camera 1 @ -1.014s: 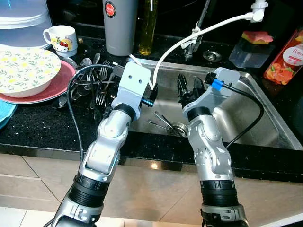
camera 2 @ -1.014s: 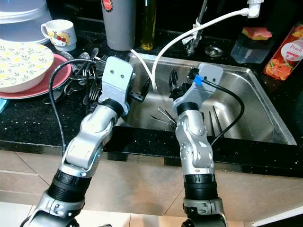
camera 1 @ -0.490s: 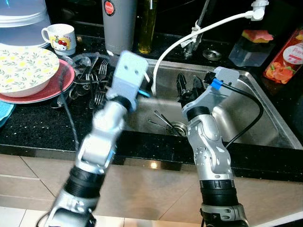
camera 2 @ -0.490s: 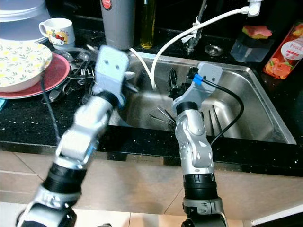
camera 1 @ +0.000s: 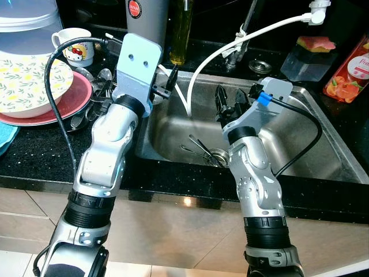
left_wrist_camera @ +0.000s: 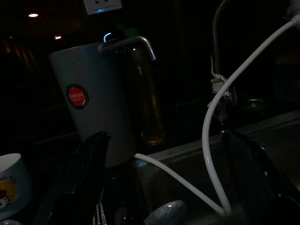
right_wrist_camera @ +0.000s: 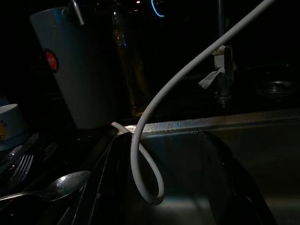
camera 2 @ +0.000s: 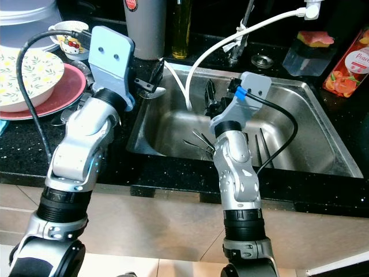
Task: Kitchen organization
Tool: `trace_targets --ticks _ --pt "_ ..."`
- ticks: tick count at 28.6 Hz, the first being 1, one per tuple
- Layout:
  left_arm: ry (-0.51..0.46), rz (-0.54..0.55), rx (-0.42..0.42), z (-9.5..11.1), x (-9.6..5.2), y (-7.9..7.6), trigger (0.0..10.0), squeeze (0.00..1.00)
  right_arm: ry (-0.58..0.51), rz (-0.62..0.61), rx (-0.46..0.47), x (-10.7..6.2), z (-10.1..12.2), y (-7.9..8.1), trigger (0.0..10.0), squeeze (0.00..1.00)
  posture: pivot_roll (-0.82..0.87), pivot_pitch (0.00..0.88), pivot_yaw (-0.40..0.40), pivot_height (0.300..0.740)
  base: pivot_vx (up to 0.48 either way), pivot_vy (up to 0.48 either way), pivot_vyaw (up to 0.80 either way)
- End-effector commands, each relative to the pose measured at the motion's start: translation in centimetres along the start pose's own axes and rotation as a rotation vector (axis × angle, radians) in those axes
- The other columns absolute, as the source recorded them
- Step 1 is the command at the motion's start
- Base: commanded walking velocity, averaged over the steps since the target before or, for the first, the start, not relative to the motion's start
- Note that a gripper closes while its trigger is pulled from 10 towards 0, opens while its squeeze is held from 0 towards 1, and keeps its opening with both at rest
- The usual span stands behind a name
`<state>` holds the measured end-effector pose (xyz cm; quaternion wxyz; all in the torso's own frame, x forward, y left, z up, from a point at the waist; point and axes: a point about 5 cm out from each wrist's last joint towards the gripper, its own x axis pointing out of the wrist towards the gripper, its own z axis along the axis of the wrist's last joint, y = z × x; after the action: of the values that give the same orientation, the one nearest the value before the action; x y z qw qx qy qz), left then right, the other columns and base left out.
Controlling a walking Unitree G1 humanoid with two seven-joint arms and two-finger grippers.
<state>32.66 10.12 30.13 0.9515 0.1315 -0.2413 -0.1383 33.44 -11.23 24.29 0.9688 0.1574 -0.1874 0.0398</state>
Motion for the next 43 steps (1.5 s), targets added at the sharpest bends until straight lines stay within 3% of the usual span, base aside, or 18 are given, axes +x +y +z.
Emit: trace_targets --ticks 1,5,9,14,22,27,33,37,43 --pt "0.006 -0.038 0.020 -0.1 0.1 -0.4 10.0 0.00 -0.013 -0.009 -0.007 -0.2 0.2 -0.4 10.0 0.00 0.25 0.049 -0.098 0.740 0.000 0.000 0.00" --pt "0.052 -0.028 0.027 -0.8 0.0 -0.6 10.0 0.00 -0.027 0.003 -0.026 -0.1 0.5 -0.3 10.0 0.00 0.25 0.043 -0.097 0.740 0.000 0.000 0.00" --pt "0.096 0.122 0.041 -1.4 -0.4 0.4 10.0 0.00 -0.030 0.005 -0.029 -0.1 0.5 -0.3 10.0 0.00 0.25 0.031 -0.097 0.740 0.000 0.000 0.00" --pt "0.058 0.120 0.165 -1.1 -0.4 1.2 10.0 0.00 -0.026 0.015 -0.029 -0.1 0.4 -0.1 10.0 0.00 0.26 0.026 -0.102 0.740 0.000 0.000 0.00" --pt "0.039 0.163 0.209 -0.6 0.1 3.0 10.0 0.00 -0.025 0.011 -0.030 -0.1 0.3 -0.1 10.0 0.00 0.26 0.032 -0.099 0.740 0.000 0.000 0.00" --pt "0.066 0.260 0.224 -0.7 0.2 4.3 10.0 0.00 -0.021 0.008 -0.029 -0.2 0.2 -0.2 10.0 0.00 0.25 0.039 -0.097 0.740 0.000 0.000 0.00" --pt "0.147 0.219 0.171 -2.2 -0.3 2.9 10.0 0.00 -0.018 0.004 -0.029 -0.2 0.1 -0.2 10.0 0.00 0.25 0.048 -0.093 0.740 0.000 0.000 0.00" --pt "0.270 0.221 0.053 -3.6 -0.8 1.5 10.0 0.00 -0.011 0.003 -0.030 -0.3 0.0 -0.3 10.0 0.00 0.25 0.054 -0.093 0.740 0.000 0.000 0.00" --pt "0.372 0.249 0.034 -4.8 -1.7 0.4 10.0 0.00 -0.002 0.005 -0.031 -0.3 -0.2 -0.3 10.0 0.00 0.25 0.061 -0.091 0.740 0.000 0.000 0.00"
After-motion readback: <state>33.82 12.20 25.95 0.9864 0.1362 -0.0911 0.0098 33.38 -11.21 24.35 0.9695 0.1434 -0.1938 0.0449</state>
